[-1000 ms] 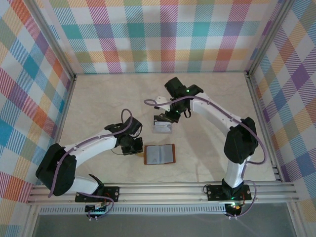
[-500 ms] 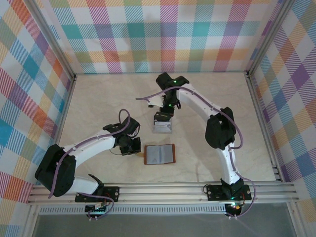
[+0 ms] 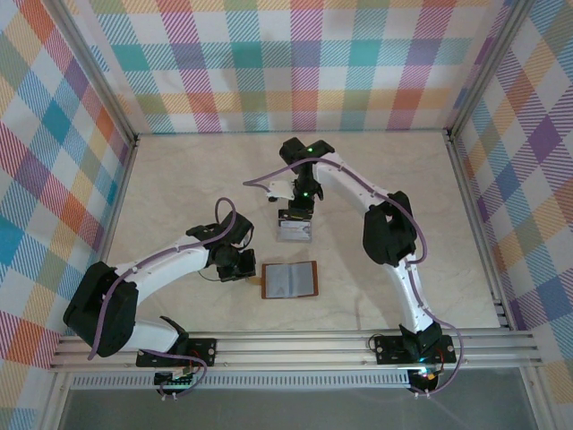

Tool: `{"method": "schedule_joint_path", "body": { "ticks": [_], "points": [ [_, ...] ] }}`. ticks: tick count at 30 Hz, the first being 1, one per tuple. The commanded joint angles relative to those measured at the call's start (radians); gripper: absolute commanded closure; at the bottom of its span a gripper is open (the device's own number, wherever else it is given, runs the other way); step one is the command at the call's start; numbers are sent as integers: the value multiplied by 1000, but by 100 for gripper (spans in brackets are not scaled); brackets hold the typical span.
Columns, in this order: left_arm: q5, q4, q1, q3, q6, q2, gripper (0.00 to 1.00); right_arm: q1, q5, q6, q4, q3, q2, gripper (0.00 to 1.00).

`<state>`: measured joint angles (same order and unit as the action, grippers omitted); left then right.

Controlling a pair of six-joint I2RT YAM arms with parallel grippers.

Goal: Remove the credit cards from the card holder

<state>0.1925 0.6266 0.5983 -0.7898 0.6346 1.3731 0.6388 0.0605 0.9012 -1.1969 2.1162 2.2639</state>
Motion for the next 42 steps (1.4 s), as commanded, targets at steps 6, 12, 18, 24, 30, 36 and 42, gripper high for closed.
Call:
{"method": "schedule_joint_path", "body": {
  "ticks": [6,12,18,24,30,36,42],
  "points": [
    [13,16,-11,-9,-16,13,90,1,-70,-44,119,-30,-48,67],
    [19,11,-11,-8,-14,10,90,2,-71,-110,191,-106,-120,65],
    [46,-9,-11,-13,-9,6,90,10,-57,-335,326,-263,-251,62],
    [79,-39,-11,-15,3,10,91,24,-18,-680,440,-463,-412,60],
    [91,-58,-11,-17,7,30,91,54,83,-1054,564,-674,-550,66],
    [112,-82,-11,-26,2,77,92,92,203,-1335,671,-825,-610,72],
    [134,-111,-11,-28,0,132,92,118,311,-1556,736,-934,-618,73]
  ]
}}
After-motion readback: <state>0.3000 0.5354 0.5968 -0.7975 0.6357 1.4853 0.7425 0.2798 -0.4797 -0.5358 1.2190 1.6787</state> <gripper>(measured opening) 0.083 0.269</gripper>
